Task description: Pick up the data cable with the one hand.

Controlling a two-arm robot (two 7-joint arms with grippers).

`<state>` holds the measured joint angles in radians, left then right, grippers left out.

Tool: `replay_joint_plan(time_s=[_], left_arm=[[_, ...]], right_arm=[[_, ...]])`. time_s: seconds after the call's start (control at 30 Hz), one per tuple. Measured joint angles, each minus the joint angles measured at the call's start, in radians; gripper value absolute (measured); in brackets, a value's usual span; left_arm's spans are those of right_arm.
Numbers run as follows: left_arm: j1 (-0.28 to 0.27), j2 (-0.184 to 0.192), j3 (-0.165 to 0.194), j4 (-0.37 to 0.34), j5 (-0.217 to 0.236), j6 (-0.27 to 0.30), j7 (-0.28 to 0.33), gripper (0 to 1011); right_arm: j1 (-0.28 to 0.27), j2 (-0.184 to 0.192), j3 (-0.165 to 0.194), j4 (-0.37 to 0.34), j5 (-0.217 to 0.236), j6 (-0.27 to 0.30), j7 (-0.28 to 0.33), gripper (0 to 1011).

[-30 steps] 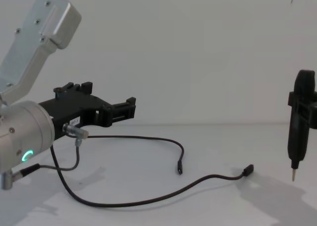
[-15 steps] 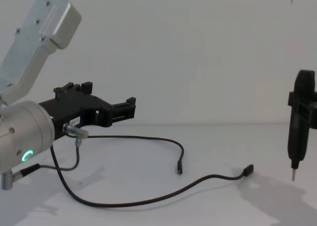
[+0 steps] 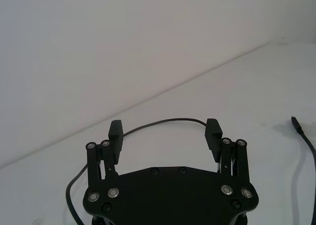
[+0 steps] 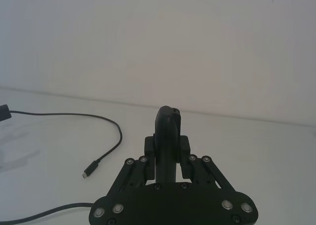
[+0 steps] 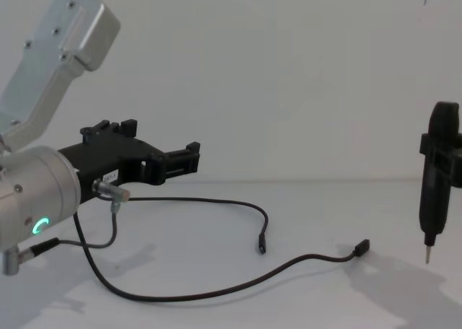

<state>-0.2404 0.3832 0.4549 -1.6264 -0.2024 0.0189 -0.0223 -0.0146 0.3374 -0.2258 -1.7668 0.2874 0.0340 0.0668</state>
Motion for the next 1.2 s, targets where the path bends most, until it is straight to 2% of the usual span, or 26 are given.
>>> replay_joint_plan(time_s=[0.23, 0.57, 0.73, 0.93, 1.2], left_arm=[[-0.009, 0.015, 0.004, -0.011, -0.023, 0.026, -0.054, 1001], [-0.029, 0.057, 0.01, -0.042, -0.078, 0.101, -0.178, 1001], [-0.045, 0.078, 0.015, -0.055, -0.107, 0.153, -0.246, 1001], [-0.083, 0.107, 0.034, -0.065, -0.154, 0.246, -0.348, 1001], [-0.137, 0.12, 0.066, -0.059, -0.2, 0.361, -0.444, 1001]], right_arm=[[0.0, 0.0, 0.0, 0.0, 0.0, 0.0, 0.0, 279], [0.0, 0.0, 0.0, 0.0, 0.0, 0.0, 0.0, 279], [0.0, 0.0, 0.0, 0.0, 0.0, 0.0, 0.0, 279], [0.0, 0.0, 0.0, 0.0, 0.0, 0.0, 0.0, 279], [0.0, 0.0, 0.0, 0.0, 0.0, 0.0, 0.0, 279]])
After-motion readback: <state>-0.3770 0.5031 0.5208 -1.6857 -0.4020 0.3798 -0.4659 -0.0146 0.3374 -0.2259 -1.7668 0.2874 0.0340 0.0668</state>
